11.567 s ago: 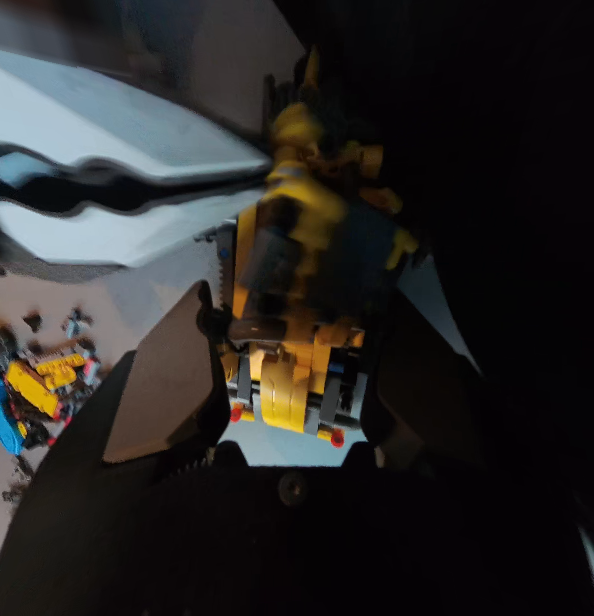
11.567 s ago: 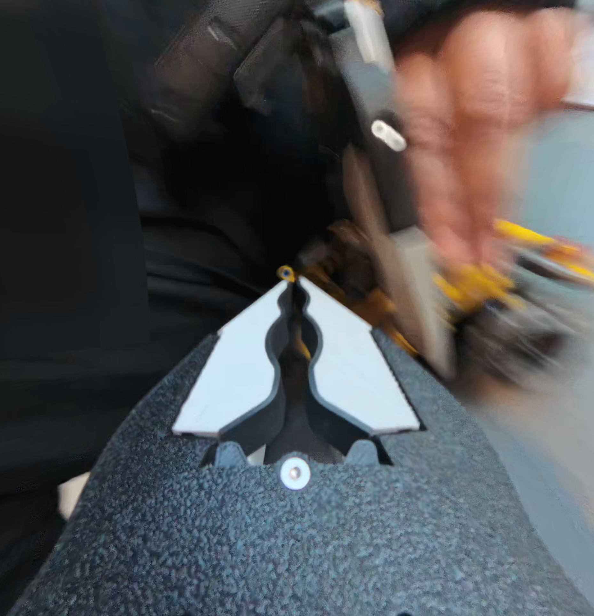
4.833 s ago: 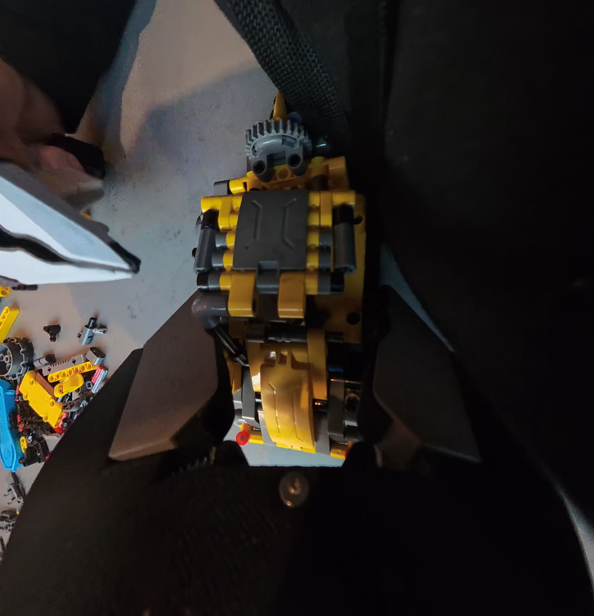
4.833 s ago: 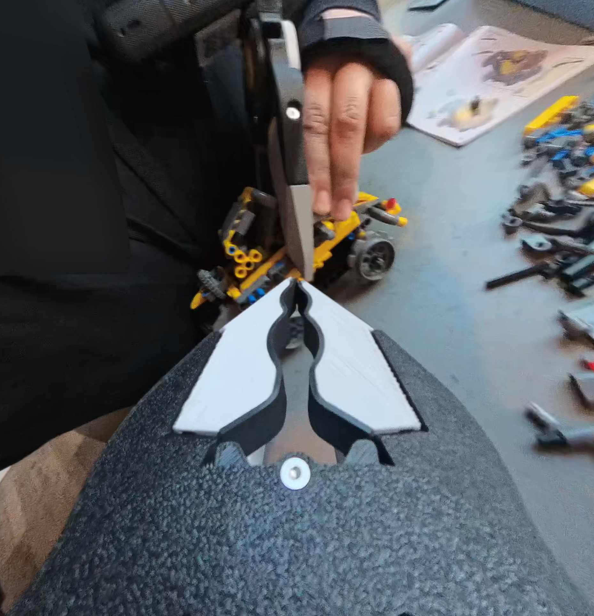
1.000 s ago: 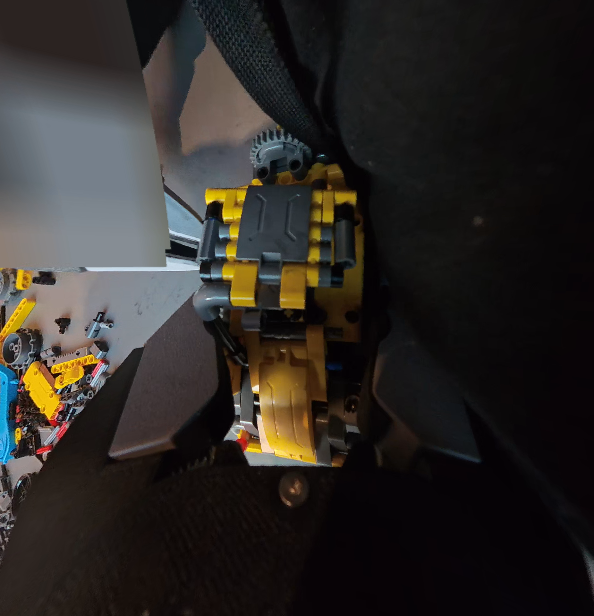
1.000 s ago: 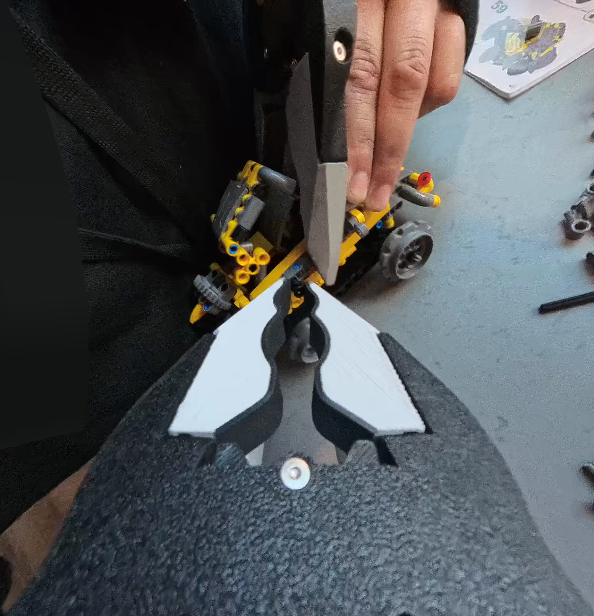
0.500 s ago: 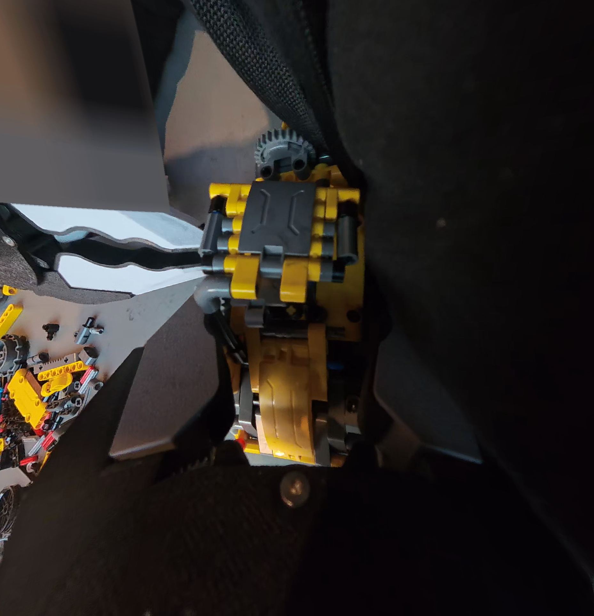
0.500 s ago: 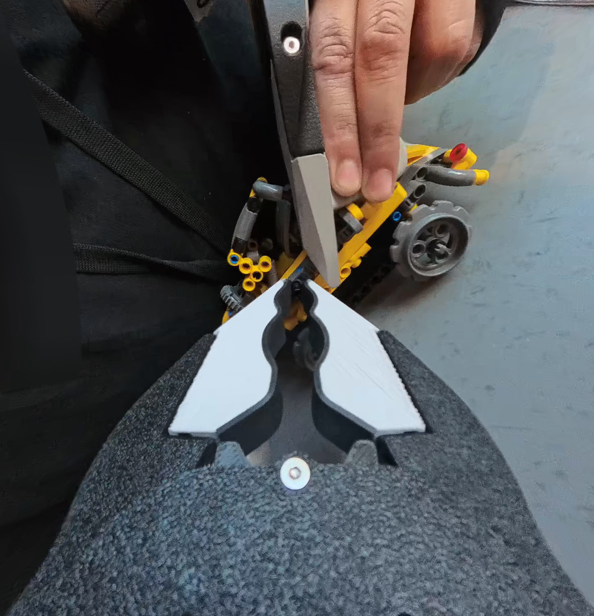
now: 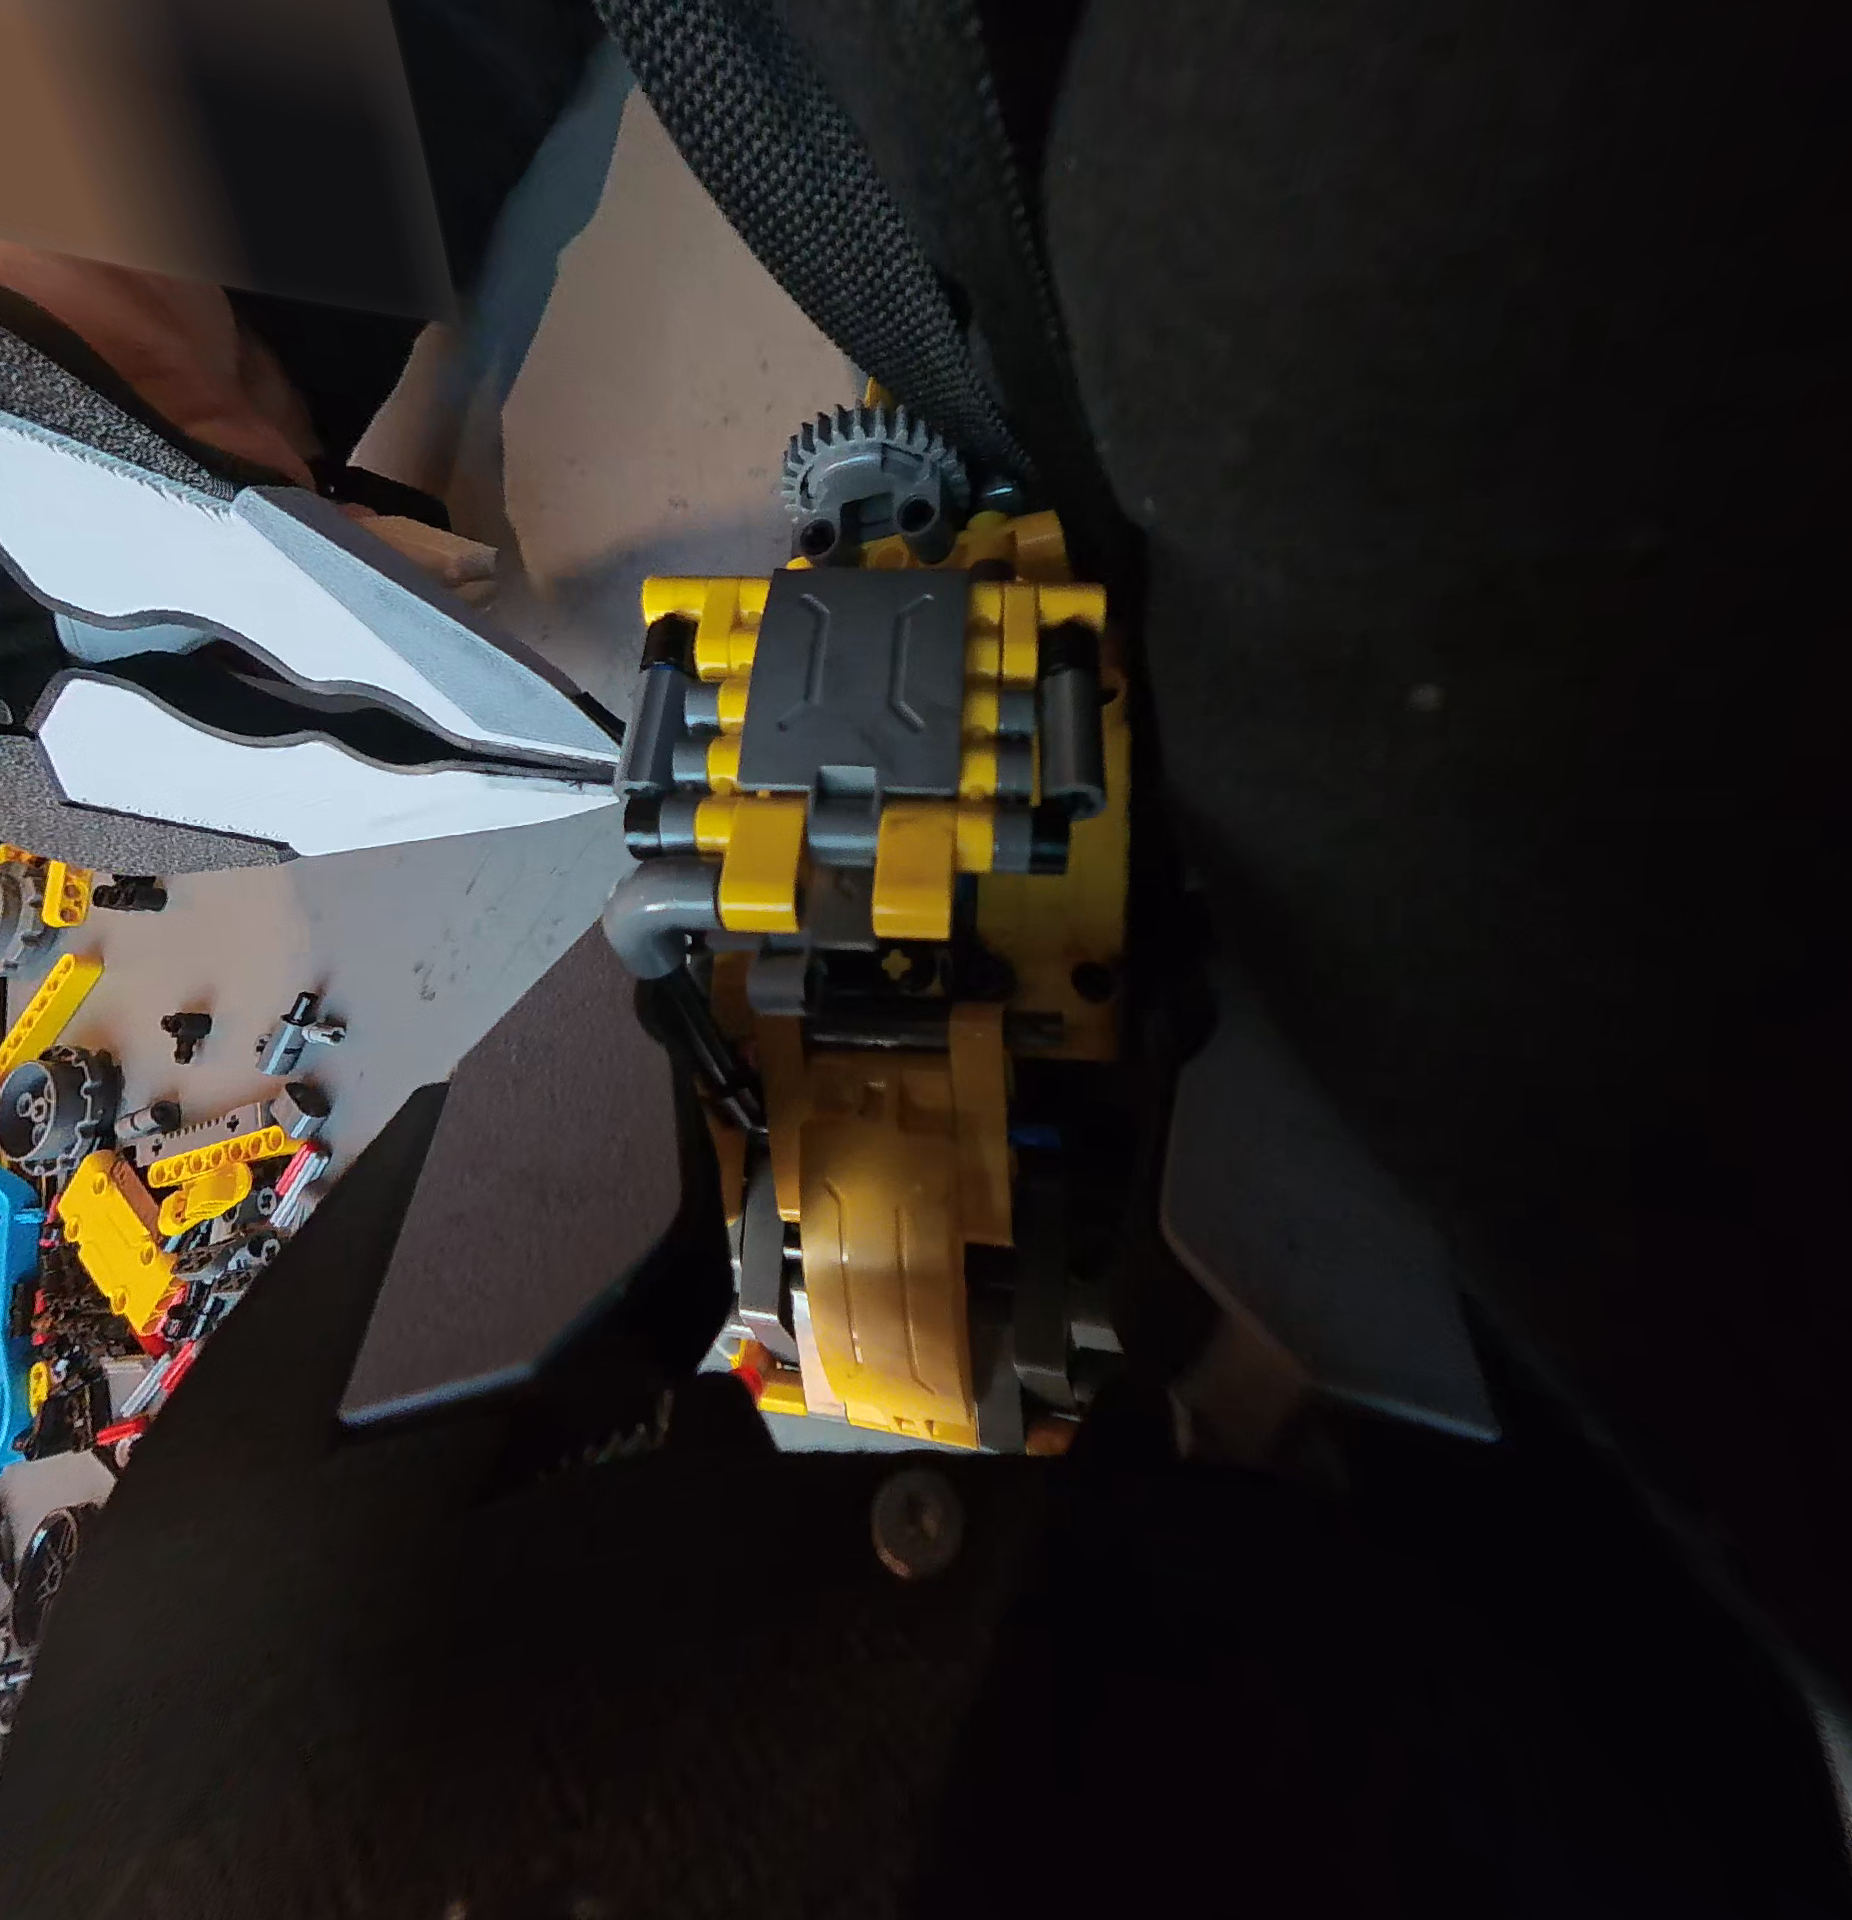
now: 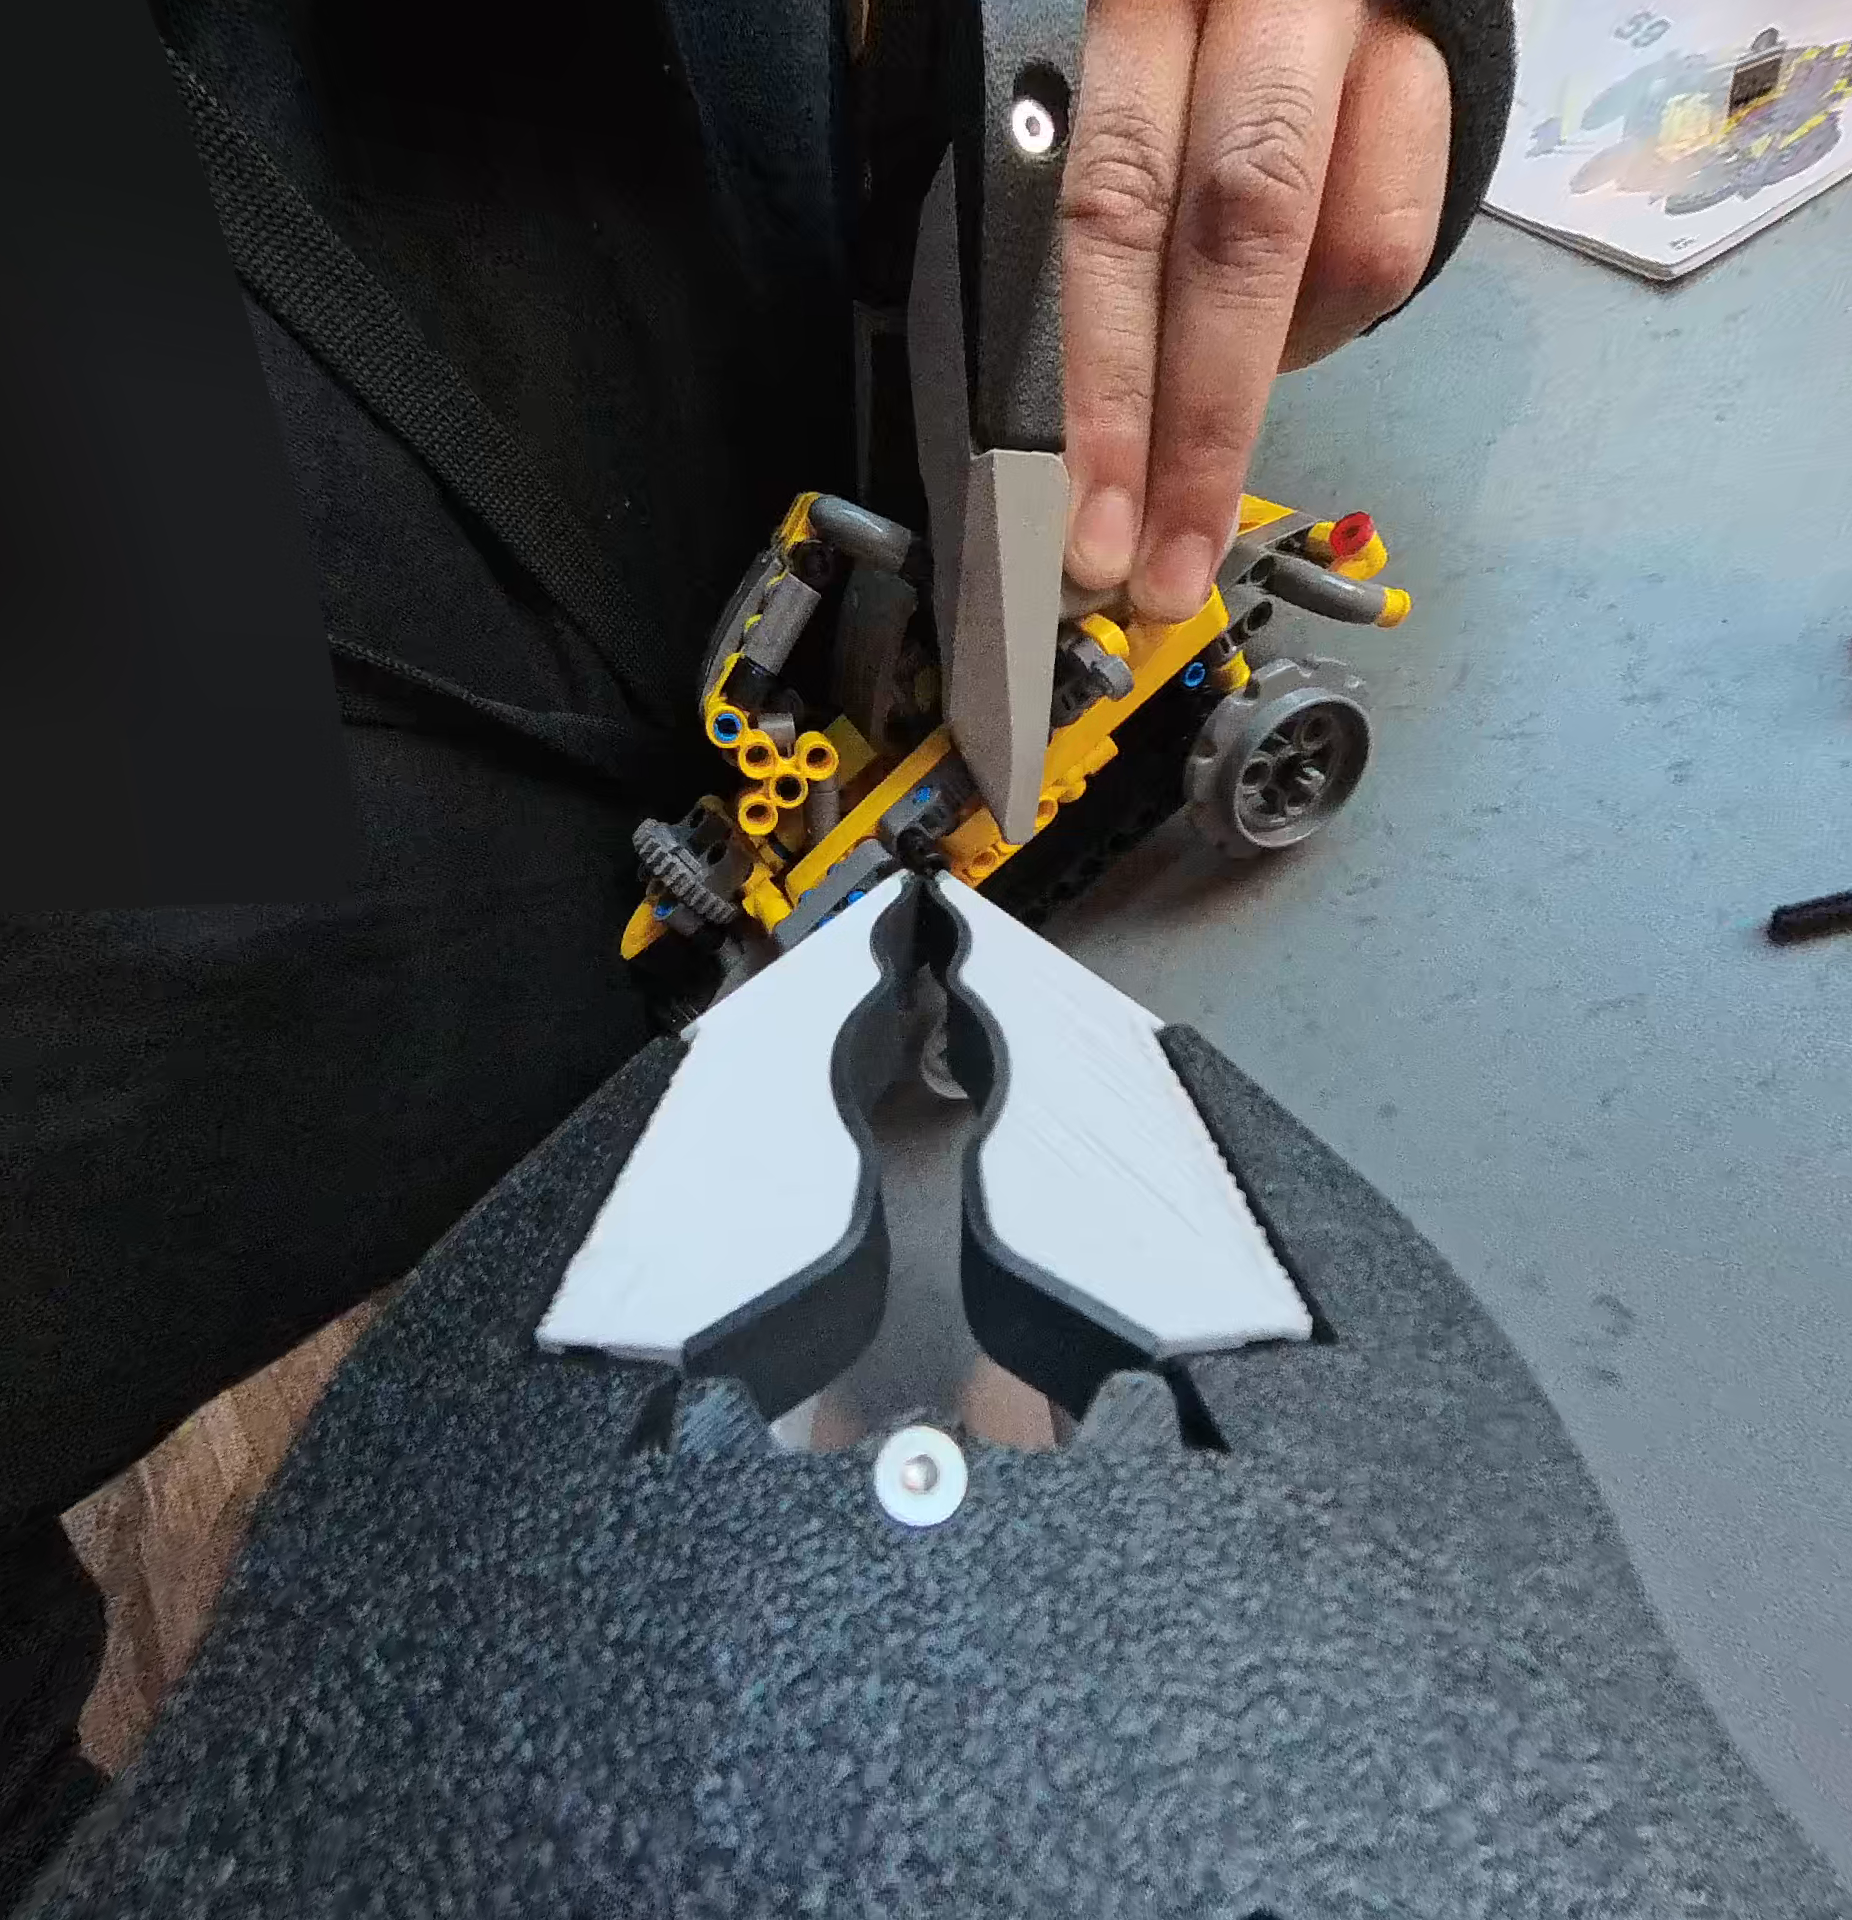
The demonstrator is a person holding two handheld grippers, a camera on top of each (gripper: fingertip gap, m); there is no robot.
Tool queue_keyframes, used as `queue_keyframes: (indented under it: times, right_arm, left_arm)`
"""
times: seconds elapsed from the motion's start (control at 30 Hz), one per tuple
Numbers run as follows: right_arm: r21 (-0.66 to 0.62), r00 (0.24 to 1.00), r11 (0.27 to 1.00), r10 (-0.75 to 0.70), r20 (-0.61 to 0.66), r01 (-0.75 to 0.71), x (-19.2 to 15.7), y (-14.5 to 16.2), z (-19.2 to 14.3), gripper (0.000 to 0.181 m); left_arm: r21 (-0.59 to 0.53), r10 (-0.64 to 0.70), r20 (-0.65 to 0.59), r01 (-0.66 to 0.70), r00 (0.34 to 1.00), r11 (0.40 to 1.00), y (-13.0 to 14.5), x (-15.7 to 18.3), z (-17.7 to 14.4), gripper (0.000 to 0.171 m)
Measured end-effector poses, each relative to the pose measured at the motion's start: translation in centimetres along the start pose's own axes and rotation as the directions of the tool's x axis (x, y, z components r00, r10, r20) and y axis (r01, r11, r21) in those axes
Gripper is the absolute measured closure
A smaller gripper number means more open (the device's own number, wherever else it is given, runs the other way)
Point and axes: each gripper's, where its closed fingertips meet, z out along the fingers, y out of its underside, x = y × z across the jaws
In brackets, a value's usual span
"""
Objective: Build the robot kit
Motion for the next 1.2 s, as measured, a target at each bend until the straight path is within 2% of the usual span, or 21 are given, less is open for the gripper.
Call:
queue_keyframes:
  times: [0.43, 0.63, 0.83, 1.1, 1.2]
  right_arm:
    - [0.024, 0.999, 1.0, 0.005, 0.038, -0.006, 0.0, -0.1, 0.1, 0.181]
    - [0.021, 0.997, 0.998, -0.064, 0.03, 0.064, -0.4, -0.5, 0.5, 0.181]
    - [-0.065, 0.99, 0.989, -0.13, 0.054, 0.133, -0.5, -0.4, 1.1, 0.181]
    - [-0.041, 0.988, 0.999, -0.007, 0.157, 0.013, 0.0, -0.2, 0.5, 0.181]
    - [0.017, 0.997, 1.0, -0.008, 0.071, 0.007, 0.9, -0.3, -1.5, 0.181]
  left_arm:
    - [0.004, 0.0, 0.004, 0.0, 1.0, 1.0, 0.0, -0.1, 0.0, 0.08]
    - [0.003, -0.002, 0.004, 0.002, 1.0, 1.0, 0.0, -0.1, 0.1, 0.08]
    - [0.002, -0.011, 0.0, 0.011, 1.0, 1.0, 0.0, 0.0, 0.0, 0.08]
    - [0.006, -0.003, 0.014, 0.003, 1.0, 1.0, 0.0, -0.2, -0.1, 0.078]
    - [0.003, -0.007, 0.011, 0.007, 1.0, 1.0, 0.2, -0.4, -0.2, 0.074]
